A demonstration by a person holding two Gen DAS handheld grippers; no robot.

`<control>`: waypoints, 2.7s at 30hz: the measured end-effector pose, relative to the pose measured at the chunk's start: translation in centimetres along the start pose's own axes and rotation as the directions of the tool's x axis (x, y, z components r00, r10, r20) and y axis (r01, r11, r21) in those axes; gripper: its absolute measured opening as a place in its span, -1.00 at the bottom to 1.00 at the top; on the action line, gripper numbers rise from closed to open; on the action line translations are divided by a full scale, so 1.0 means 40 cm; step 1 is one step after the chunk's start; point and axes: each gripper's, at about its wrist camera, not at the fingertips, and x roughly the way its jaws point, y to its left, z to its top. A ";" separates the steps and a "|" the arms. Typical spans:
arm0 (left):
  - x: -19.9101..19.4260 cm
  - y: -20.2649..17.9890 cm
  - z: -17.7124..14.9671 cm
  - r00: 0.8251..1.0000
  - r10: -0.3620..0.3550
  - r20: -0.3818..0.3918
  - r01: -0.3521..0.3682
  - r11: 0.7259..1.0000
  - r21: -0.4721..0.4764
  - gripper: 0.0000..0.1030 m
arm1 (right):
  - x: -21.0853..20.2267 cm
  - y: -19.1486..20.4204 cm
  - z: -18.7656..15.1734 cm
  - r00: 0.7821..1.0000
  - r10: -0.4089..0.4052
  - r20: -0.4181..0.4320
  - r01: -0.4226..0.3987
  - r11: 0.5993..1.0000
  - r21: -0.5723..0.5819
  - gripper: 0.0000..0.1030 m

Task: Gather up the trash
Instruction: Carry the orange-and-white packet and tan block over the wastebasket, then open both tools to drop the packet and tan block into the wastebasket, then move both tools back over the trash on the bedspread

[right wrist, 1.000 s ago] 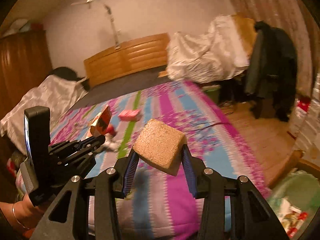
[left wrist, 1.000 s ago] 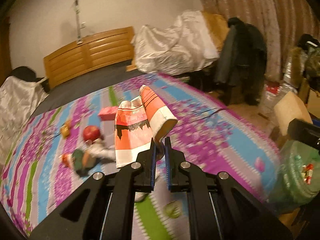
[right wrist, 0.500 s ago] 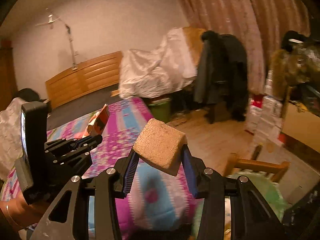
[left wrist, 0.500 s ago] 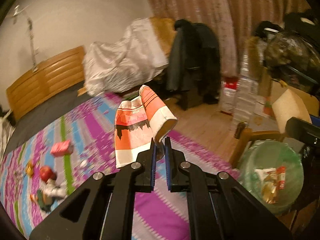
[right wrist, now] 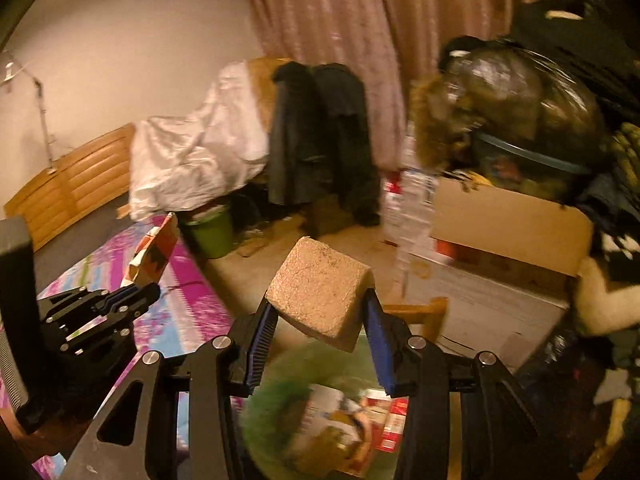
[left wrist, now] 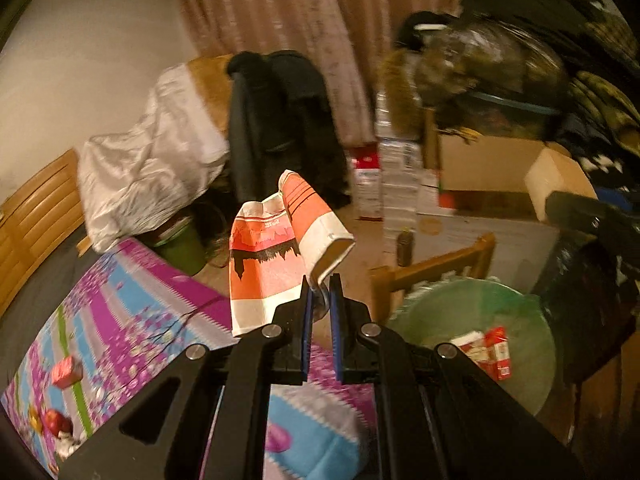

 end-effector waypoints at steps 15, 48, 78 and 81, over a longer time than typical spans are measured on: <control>0.058 -0.156 -0.010 0.983 -0.153 -0.097 0.163 0.982 0.101 -0.86 | 0.035 -0.124 -0.092 0.992 -0.066 -0.111 0.070 0.997 0.036 -0.13; 0.118 -0.164 -0.083 0.935 -0.292 -0.201 0.315 0.945 0.091 0.03 | 0.087 -0.131 -0.139 0.986 0.011 -0.165 0.009 0.993 0.118 0.27; -0.174 0.548 -0.499 0.877 0.358 -0.319 -0.471 0.770 -0.430 0.29 | 0.182 0.392 -0.220 0.932 0.305 -0.196 -0.314 0.949 -0.016 0.28; -0.253 0.666 -0.594 0.824 0.411 -0.390 -0.564 0.656 -0.501 0.29 | 0.209 0.551 -0.274 0.887 0.367 -0.281 -0.405 0.910 -0.087 0.28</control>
